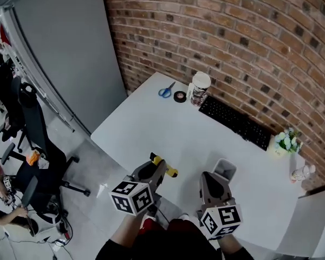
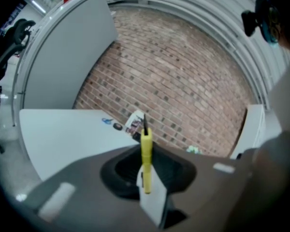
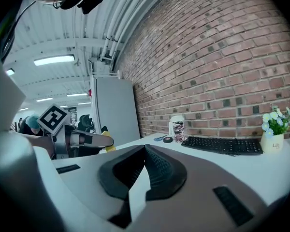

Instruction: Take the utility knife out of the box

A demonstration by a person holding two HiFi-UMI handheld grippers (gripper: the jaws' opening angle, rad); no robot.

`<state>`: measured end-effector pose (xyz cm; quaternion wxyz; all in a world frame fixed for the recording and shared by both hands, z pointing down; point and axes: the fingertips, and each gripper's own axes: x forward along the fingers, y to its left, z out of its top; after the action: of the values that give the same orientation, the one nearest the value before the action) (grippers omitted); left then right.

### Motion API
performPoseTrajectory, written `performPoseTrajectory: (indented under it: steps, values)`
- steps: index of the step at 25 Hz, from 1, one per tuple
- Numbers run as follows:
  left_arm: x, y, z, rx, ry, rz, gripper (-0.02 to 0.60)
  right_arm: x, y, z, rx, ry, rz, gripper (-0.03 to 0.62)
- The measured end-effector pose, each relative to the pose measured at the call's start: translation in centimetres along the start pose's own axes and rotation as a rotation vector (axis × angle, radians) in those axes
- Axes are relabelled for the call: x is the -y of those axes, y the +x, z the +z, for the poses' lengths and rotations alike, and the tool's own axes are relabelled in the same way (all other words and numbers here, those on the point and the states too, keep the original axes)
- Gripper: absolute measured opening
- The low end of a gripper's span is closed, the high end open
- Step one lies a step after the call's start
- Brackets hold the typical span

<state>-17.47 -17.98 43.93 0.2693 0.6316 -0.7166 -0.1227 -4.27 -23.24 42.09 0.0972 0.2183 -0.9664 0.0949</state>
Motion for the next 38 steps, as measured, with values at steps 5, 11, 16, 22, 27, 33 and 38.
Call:
performPoseTrajectory:
  steps: [5,11,16,22,27,33,38]
  values:
    - [-2.1,-2.0,1.0,0.030,-0.002,0.041,0.060,-2.4,1.2,0.1,-0.006,-0.020,0.045,0.008]
    - [-4.2,-4.5,1.9,0.053,-0.001,0.077,0.060,-5.3,2.2,0.0,-0.012,-0.033,0.086,0.008]
    - [-5.8,-6.2,2.2,0.068,-0.002,0.105,0.060,-7.4,2.8,-0.5,-0.022,-0.040,0.111,0.008]
    - [-7.4,-8.6,2.3,0.074,0.017,0.139,0.060,-10.1,3.5,-1.0,-0.031,-0.048,0.139,0.008]
    - [-8.8,-10.6,2.4,0.080,0.018,0.159,0.060,-12.2,3.9,-1.4,-0.038,-0.054,0.154,0.008]
    - [-10.8,-13.0,2.3,0.090,0.010,0.187,0.060,-14.9,4.4,-2.1,-0.051,-0.060,0.172,0.008]
    - [-12.3,-15.0,2.2,0.094,0.010,0.207,0.060,-17.2,4.8,-2.7,-0.061,-0.066,0.188,0.008]
